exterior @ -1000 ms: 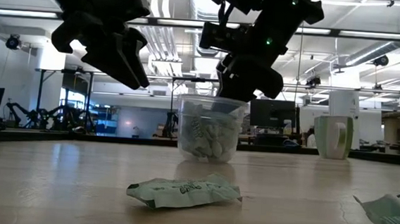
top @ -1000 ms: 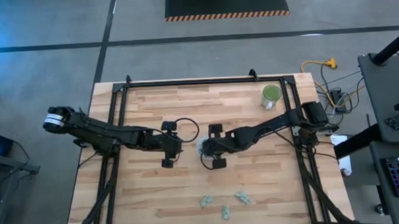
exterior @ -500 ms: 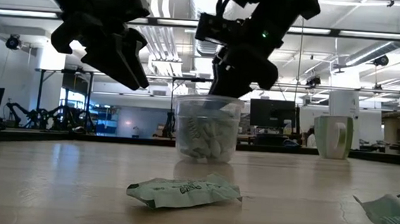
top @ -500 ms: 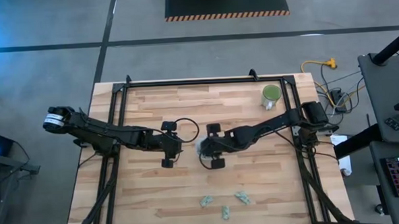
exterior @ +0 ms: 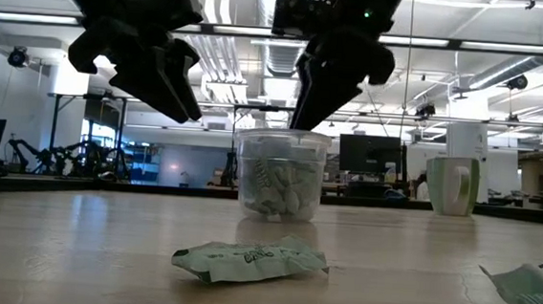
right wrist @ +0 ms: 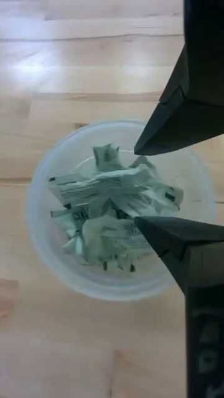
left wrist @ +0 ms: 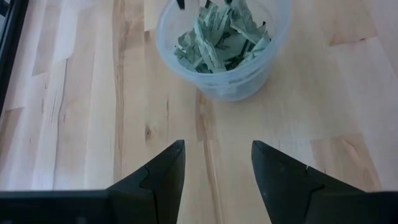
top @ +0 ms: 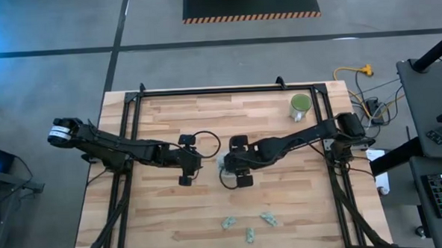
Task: Pick and place Stevia / Truvia into bins
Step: Put the light green stevia packet into the transparent container
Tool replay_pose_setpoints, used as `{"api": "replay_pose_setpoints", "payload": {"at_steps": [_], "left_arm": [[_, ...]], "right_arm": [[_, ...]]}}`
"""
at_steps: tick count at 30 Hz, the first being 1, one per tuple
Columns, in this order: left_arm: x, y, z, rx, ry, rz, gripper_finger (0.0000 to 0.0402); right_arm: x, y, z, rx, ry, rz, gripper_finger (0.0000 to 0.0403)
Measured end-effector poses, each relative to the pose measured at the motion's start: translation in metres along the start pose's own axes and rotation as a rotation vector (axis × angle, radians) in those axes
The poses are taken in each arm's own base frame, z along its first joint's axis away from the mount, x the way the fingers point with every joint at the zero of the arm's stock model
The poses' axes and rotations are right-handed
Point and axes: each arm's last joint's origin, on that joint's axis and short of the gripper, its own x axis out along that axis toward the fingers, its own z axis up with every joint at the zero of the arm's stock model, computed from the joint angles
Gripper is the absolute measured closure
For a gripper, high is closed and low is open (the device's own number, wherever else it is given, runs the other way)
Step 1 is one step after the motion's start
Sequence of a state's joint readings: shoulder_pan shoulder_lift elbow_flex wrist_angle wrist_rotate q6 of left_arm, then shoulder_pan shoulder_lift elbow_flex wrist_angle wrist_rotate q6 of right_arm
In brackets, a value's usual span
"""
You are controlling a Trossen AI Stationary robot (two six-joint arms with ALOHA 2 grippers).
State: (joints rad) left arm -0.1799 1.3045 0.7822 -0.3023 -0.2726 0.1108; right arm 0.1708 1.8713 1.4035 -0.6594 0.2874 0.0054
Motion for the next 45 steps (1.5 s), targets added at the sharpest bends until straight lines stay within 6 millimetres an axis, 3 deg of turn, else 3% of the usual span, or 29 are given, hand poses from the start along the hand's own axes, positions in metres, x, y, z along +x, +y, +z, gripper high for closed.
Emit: {"api": "replay_pose_setpoints", "payload": {"at_steps": [8, 17, 25, 30, 34, 38, 45], "left_arm": [[0.0, -0.002, 0.0, -0.001, -0.004, -0.064, 0.0233], [-0.001, -0.006, 0.001, -0.003, -0.029, -0.177, 0.0233], [-0.001, -0.007, 0.009, -0.009, -0.103, -0.195, 0.0233], [-0.001, -0.012, 0.021, -0.039, -0.236, -0.335, 0.0233], [0.009, -0.032, 0.027, -0.048, -0.285, -0.511, 0.0233], [0.024, -0.068, 0.029, -0.021, -0.31, -0.596, 0.0233], [0.041, -0.118, 0.031, -0.013, -0.422, -0.586, 0.0233]], "right_arm": [[-0.033, 0.009, -0.009, 0.003, 0.03, 0.017, 0.0254], [-0.068, 0.032, -0.048, 0.069, 0.047, 0.056, 0.0275], [-0.066, 0.069, -0.093, 0.169, 0.039, 0.134, 0.0278], [-0.058, 0.086, -0.112, 0.219, 0.06, 0.178, 0.028], [-0.053, 0.093, -0.122, 0.21, 0.062, 0.186, 0.0287], [-0.053, 0.094, -0.125, 0.192, 0.066, 0.185, 0.0294], [-0.053, 0.094, -0.125, 0.146, 0.058, 0.188, 0.0306]]}}
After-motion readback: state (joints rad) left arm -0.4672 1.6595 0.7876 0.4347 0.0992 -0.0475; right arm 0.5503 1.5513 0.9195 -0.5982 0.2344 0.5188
